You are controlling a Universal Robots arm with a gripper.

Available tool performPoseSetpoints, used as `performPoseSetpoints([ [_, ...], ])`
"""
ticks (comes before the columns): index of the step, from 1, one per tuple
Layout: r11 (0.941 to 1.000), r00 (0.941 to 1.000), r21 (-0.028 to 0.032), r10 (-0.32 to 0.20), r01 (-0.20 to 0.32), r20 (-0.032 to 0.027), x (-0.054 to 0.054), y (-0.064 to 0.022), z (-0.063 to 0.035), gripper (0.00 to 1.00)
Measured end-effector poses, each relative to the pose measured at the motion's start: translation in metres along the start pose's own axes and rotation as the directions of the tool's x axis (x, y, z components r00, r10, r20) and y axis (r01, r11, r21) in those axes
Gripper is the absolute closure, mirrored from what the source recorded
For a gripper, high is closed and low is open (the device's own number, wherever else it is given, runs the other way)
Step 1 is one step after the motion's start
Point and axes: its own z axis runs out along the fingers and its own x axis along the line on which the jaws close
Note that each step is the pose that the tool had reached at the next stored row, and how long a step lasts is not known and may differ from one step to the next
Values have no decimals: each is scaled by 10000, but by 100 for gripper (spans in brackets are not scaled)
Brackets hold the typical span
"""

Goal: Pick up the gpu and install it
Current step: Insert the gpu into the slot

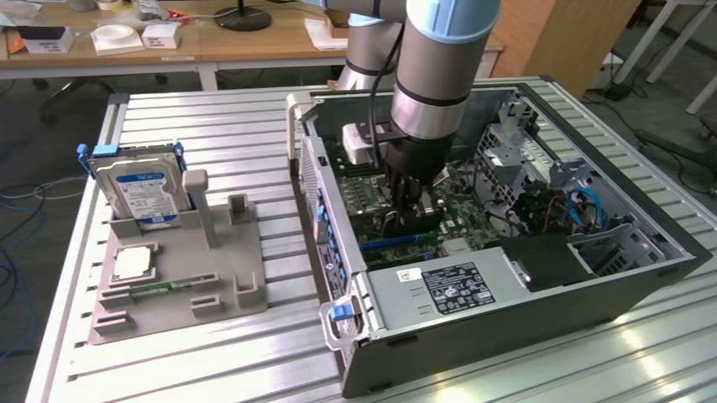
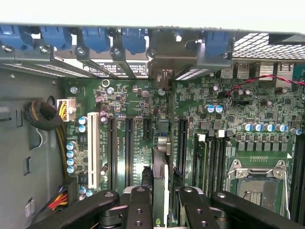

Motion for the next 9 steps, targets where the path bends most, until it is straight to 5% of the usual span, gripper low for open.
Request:
performPoseSetpoints([
  [9, 10000, 10000, 1, 0, 0, 2, 0, 2, 41, 74],
])
